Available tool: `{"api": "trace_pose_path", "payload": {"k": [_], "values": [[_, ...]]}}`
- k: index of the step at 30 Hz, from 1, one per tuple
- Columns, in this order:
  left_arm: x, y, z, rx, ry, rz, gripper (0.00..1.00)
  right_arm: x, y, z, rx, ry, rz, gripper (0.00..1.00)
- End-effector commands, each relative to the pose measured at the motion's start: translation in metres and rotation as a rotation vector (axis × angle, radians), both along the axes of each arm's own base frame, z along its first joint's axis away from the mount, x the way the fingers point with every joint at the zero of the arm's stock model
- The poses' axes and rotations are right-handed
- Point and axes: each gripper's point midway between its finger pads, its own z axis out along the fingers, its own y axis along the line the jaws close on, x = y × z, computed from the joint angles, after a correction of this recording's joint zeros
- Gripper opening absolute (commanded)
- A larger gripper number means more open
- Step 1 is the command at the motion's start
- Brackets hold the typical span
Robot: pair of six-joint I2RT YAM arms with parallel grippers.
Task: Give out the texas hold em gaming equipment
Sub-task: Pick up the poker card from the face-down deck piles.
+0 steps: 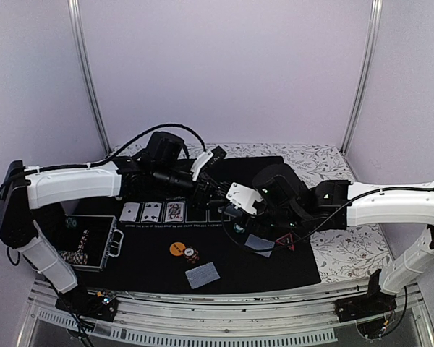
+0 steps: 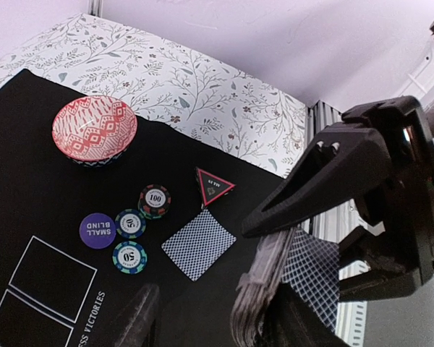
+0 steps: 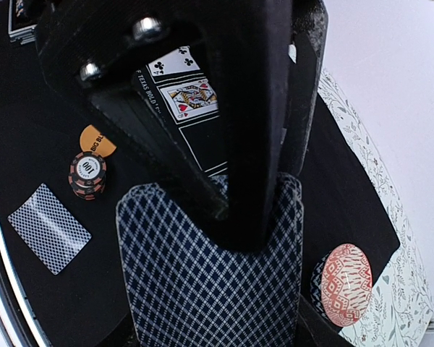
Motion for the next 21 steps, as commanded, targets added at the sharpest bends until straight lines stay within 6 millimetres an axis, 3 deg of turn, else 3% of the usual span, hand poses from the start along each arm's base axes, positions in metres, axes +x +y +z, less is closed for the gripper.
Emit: {"api": "trace_pose_path", "payload": {"k": [1, 12, 21], "values": [[0.005, 0.014, -0.005, 0.084, -0.036, 0.045, 0.52, 0.002, 0.004, 0.017, 0.057, -0.03, -0.004, 0.51], [0.003, 0.022, 0.002, 0.103, -0.058, 0.049, 0.52, 0.002, 0.004, 0.017, 0.057, -0.031, -0.004, 0.51], [0.0, 0.014, 0.018, 0.055, -0.033, 0.02, 0.47, 0.002, 0.005, 0.015, 0.051, -0.032, -0.001, 0.51]]}}
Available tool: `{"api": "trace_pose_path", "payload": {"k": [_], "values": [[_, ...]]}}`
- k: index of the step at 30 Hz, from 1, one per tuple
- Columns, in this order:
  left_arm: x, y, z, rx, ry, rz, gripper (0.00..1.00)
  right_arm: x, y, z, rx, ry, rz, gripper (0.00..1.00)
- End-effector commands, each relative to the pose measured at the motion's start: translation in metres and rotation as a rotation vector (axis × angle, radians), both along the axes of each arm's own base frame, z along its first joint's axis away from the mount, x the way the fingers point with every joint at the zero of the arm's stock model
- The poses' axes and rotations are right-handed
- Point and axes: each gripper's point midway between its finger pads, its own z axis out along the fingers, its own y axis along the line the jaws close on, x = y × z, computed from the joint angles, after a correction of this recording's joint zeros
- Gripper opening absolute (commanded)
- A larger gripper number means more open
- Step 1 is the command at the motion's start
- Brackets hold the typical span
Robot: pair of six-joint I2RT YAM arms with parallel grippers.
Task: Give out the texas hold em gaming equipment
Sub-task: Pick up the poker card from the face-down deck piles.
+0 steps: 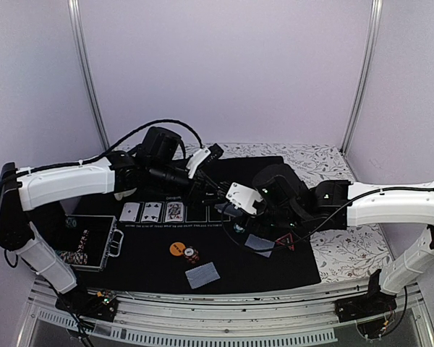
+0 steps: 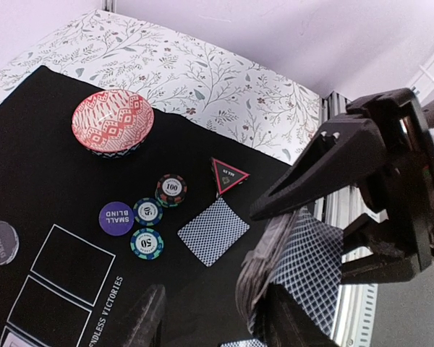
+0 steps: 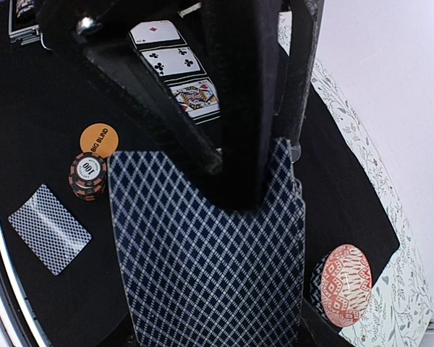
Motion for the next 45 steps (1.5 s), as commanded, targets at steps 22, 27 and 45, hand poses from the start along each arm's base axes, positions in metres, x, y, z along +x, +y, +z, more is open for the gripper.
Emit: {"api": "trace_pose_path", "payload": {"k": [22, 27, 45], "values": [[0.001, 0.009, 0.02, 0.025, -0.035, 0.018, 0.32, 0.003, 0.004, 0.015, 0.05, -0.03, -0.003, 0.51], [-0.001, 0.008, 0.025, 0.011, -0.03, 0.007, 0.31, 0.003, 0.004, 0.014, 0.047, -0.03, -0.002, 0.51], [-0.01, 0.011, 0.038, 0.006, -0.037, -0.032, 0.0, 0.003, 0.003, 0.011, 0.037, -0.032, -0.002, 0.51]]}}
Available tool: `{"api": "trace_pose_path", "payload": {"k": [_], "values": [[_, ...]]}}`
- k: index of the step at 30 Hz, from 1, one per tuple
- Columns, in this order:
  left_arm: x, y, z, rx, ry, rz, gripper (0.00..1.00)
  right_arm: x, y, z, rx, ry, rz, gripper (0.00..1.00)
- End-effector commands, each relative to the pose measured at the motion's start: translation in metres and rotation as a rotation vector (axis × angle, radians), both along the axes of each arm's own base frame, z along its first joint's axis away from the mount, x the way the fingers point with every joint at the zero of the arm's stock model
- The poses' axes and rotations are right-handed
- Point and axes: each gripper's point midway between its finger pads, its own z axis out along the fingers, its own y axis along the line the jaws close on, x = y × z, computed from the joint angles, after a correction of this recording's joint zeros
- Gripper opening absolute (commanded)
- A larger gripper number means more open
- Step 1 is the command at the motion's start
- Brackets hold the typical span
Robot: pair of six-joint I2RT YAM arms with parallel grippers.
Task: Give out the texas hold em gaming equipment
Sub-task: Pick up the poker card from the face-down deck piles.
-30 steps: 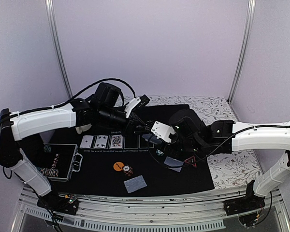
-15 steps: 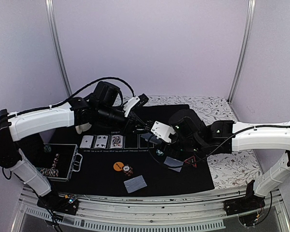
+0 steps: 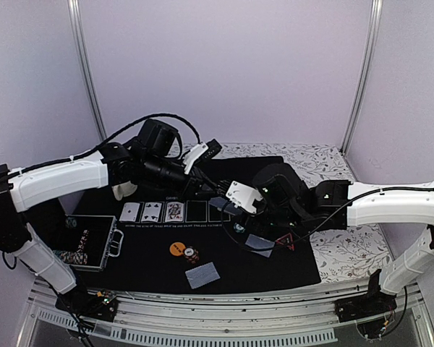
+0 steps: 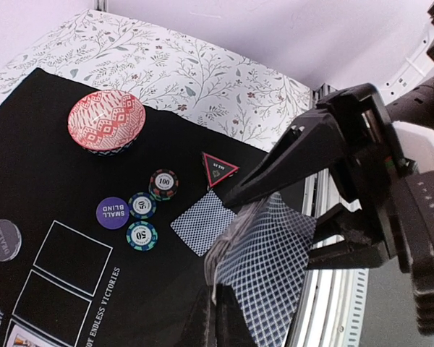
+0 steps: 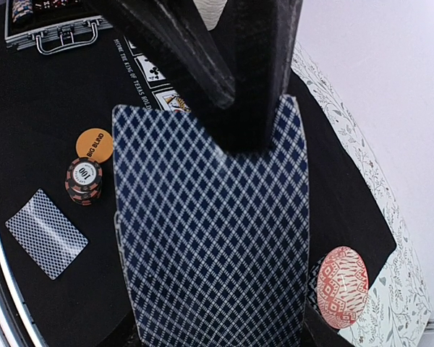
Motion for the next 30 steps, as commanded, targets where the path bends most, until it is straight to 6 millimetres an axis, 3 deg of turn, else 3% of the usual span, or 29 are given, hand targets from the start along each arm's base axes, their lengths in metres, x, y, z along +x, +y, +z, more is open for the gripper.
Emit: {"api": "trace_pose_path", "payload": {"k": [1, 3, 13, 23, 30], "values": [[-0.002, 0.005, 0.022, -0.019, -0.042, -0.007, 0.0, 0.001, 0.001, 0.007, 0.029, -0.016, 0.001, 0.5], [-0.004, 0.005, 0.023, -0.024, -0.044, -0.016, 0.01, 0.0, 0.001, 0.005, 0.025, -0.014, 0.002, 0.5], [0.0, 0.0, 0.007, 0.005, 0.0, -0.014, 0.27, 0.0, 0.001, 0.009, 0.035, -0.02, 0.003, 0.5], [-0.002, 0.002, 0.014, -0.002, -0.006, -0.01, 0.39, 0.0, 0.001, 0.008, 0.032, -0.017, 0.003, 0.5], [0.012, 0.015, 0.035, -0.036, -0.015, 0.062, 0.74, 0.0, 0.0, 0.009, 0.034, -0.018, 0.002, 0.5]]}}
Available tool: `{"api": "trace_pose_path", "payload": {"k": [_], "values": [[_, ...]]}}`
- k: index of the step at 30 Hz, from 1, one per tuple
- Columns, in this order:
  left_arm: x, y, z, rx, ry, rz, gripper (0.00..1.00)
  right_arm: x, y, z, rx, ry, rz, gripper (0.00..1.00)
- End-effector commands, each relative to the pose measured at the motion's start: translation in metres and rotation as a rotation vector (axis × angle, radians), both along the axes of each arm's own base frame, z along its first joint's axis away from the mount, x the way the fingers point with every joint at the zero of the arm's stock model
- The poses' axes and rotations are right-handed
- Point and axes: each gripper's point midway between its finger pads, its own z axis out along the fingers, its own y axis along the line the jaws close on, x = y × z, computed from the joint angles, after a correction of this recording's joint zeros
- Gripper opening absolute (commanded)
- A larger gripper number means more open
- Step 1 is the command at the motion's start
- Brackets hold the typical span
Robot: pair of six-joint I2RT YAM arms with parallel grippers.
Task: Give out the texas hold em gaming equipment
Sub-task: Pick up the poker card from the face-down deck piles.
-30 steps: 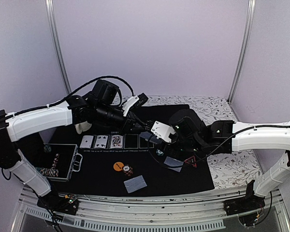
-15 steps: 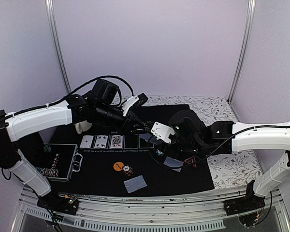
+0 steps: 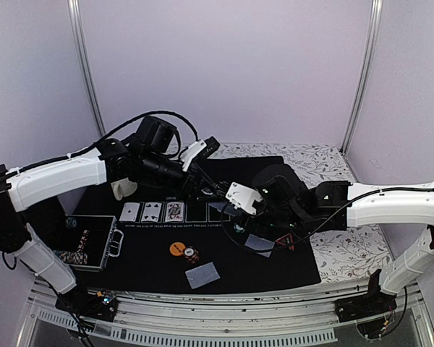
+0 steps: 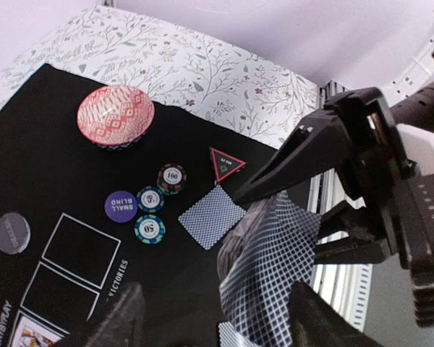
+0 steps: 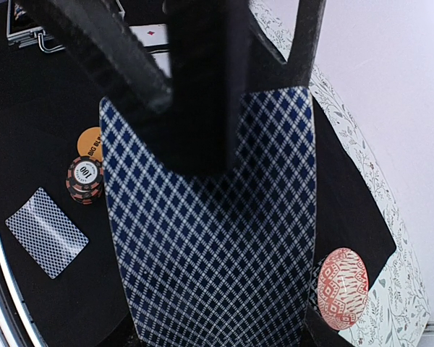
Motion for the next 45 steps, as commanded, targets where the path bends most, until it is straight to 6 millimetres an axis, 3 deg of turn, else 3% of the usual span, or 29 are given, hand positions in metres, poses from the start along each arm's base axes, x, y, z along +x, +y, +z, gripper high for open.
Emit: {"api": "trace_pose_path", "payload": {"k": [1, 3, 10, 16, 21, 28, 36, 45], "values": [[0.011, 0.01, 0.034, -0.083, 0.012, 0.047, 0.75, 0.0, 0.0, 0.01, 0.036, -0.016, -0.001, 0.5], [0.012, 0.011, 0.032, -0.099, 0.086, 0.044, 0.72, 0.0, 0.0, 0.009, 0.034, -0.015, 0.0, 0.5], [0.0, 0.004, 0.02, -0.094, 0.224, -0.021, 0.46, 0.0, -0.001, 0.009, 0.036, -0.012, -0.002, 0.5], [-0.011, -0.001, 0.019, -0.11, 0.244, -0.082, 0.44, -0.001, -0.001, 0.007, 0.035, -0.009, -0.002, 0.5], [-0.012, -0.007, 0.002, -0.077, 0.267, -0.08, 0.42, -0.001, -0.001, 0.007, 0.035, -0.008, -0.002, 0.5], [-0.008, -0.011, -0.009, -0.051, 0.262, -0.067, 0.28, -0.001, 0.0, 0.009, 0.038, -0.012, 0.0, 0.5], [-0.013, -0.008, 0.009, -0.073, 0.204, -0.096, 0.0, -0.001, -0.002, 0.007, 0.035, -0.011, -0.004, 0.5], [-0.016, 0.003, 0.029, -0.07, 0.14, -0.102, 0.0, -0.001, -0.006, 0.005, 0.032, -0.01, -0.014, 0.5]]}}
